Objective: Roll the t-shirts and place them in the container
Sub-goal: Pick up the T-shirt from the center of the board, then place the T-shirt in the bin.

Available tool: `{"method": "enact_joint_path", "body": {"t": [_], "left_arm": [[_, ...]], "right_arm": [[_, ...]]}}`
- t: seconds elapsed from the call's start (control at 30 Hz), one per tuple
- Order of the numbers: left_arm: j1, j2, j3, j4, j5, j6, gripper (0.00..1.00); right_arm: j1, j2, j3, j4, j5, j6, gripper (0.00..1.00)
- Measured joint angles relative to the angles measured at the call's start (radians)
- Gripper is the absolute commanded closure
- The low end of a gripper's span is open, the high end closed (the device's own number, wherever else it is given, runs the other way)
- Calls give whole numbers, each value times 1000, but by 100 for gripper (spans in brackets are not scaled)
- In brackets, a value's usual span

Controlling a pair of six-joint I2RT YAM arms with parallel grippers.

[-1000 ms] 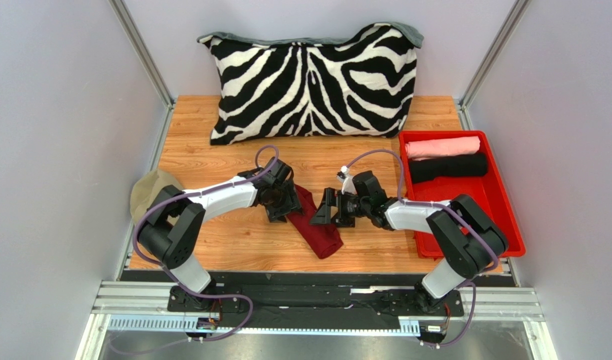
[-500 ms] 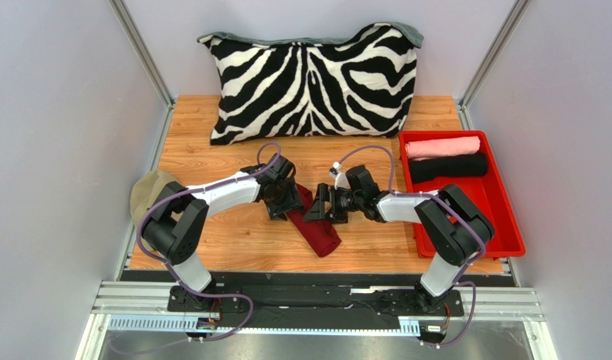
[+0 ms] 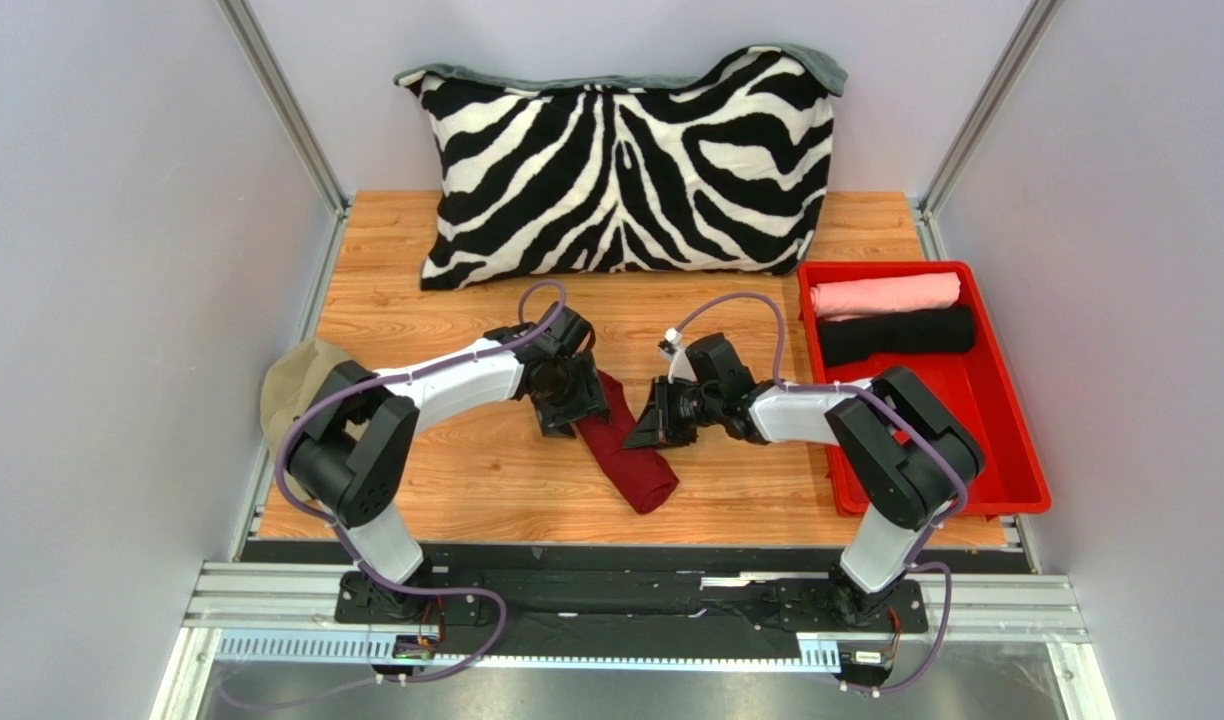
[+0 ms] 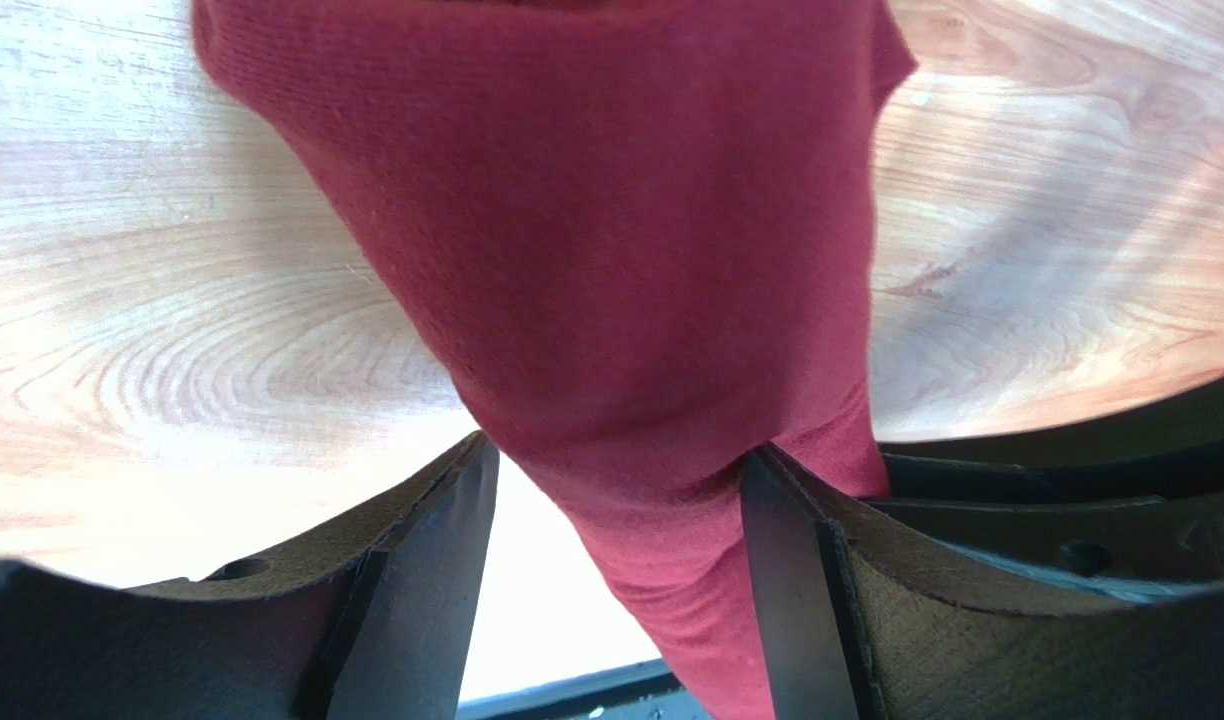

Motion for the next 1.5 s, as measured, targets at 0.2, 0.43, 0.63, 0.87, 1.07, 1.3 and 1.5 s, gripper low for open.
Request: {"method": "enact_joint_path", "body": {"t": [0.2,0.43,0.63,0.87,1.07,1.3,1.5], "left_arm": [[3,-28,80,-75,-24,55,30],[30,-250,137,-128,-32,118,29],[39,-435,121,-140,-34,143,29],[46,-499,46,-142,-2,157,29],[47,-499,26,-138,51,159,29],[47,-493,17,-125,108,161,29],[47,-481,-1,-112,135,164,29]], "right_arm": [[1,-43,-66,55,24,61,100],[2,-188,-174,87,108,210,100],[16,-413,-180,58,261,333,100],[49,-692,-94,-90,597,429,100],[60,-857,-7,-298,1015,494,100],[-23,-992,5,-550,1457,631,100],[-290,-1022,-23,-646,1472,727,100]]}}
